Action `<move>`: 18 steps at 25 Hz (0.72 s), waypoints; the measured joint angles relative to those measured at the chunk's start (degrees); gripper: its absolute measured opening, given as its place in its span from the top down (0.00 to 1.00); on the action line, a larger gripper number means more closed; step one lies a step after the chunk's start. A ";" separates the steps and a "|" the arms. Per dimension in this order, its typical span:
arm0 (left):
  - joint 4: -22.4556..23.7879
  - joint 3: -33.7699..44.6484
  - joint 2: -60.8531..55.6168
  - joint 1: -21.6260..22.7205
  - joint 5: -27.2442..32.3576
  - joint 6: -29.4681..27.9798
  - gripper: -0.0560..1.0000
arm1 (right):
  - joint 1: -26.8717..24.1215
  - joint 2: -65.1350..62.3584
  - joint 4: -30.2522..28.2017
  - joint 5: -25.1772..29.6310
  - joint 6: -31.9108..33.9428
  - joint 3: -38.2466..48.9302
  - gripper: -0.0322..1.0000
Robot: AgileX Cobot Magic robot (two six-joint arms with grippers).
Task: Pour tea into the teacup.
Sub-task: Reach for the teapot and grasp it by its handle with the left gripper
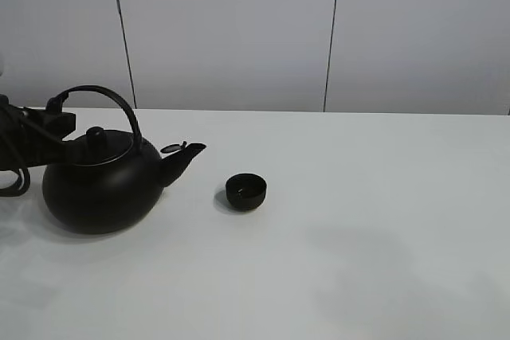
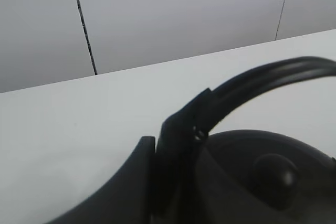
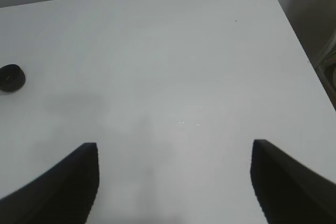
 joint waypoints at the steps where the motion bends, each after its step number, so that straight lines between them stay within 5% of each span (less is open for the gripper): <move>1: -0.05 0.00 0.00 0.00 0.00 0.12 0.83 | 0.00 0.00 0.00 0.00 0.00 0.00 0.44; 18: 3.10 -3.47 -2.84 0.00 7.18 0.06 0.84 | 0.00 0.00 0.00 -0.06 0.00 0.00 0.44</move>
